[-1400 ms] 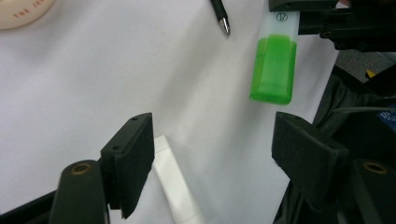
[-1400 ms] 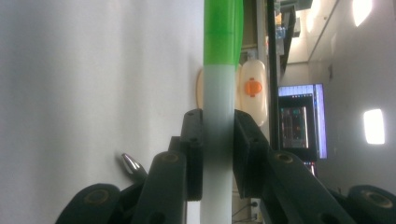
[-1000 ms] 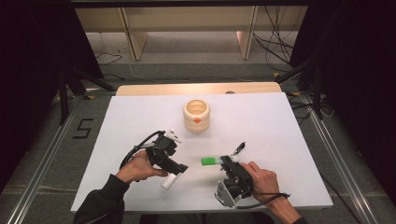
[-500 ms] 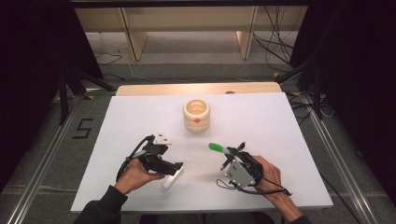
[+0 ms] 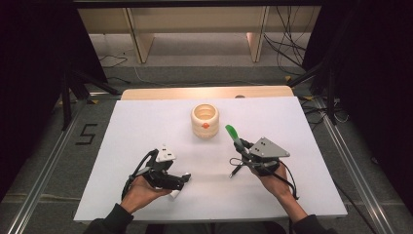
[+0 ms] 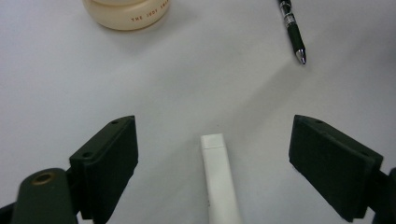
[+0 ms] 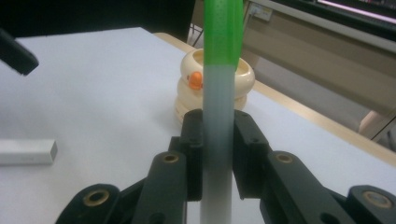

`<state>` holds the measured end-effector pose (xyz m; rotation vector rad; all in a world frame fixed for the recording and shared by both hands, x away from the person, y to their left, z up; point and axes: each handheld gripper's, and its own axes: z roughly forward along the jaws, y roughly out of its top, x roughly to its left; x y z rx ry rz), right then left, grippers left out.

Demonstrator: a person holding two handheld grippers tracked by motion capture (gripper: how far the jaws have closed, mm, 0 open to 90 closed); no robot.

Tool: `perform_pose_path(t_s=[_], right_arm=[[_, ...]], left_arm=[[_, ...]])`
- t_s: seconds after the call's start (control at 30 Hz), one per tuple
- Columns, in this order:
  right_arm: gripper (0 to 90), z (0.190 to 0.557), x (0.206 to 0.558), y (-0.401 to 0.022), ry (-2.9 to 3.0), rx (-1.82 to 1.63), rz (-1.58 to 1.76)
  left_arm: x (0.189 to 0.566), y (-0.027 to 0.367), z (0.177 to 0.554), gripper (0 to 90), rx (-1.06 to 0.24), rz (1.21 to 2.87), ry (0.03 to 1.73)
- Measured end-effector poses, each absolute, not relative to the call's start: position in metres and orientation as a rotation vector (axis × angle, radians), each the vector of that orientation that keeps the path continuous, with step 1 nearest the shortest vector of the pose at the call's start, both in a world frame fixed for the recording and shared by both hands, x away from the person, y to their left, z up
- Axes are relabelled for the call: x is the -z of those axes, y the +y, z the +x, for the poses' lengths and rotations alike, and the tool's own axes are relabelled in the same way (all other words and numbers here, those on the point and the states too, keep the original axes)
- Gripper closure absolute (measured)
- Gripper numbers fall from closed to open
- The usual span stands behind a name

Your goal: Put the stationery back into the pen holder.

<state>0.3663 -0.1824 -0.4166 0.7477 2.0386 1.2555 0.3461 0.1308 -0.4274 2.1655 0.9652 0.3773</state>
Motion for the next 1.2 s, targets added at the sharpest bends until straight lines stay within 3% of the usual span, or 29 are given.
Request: perform_pose_path(t_s=[0.2,1.2], right_arm=[[76.7,0.384,0.415,-0.184,2.018,-1.349,0.869],[76.7,0.467,0.388,-0.150,1.993,-1.597,1.144]], left_arm=[[0.422,0.135,0.342,15.3,-0.378,2.077,0.970],[0.425,0.148,0.338,15.1,-0.343,2.025,0.936]])
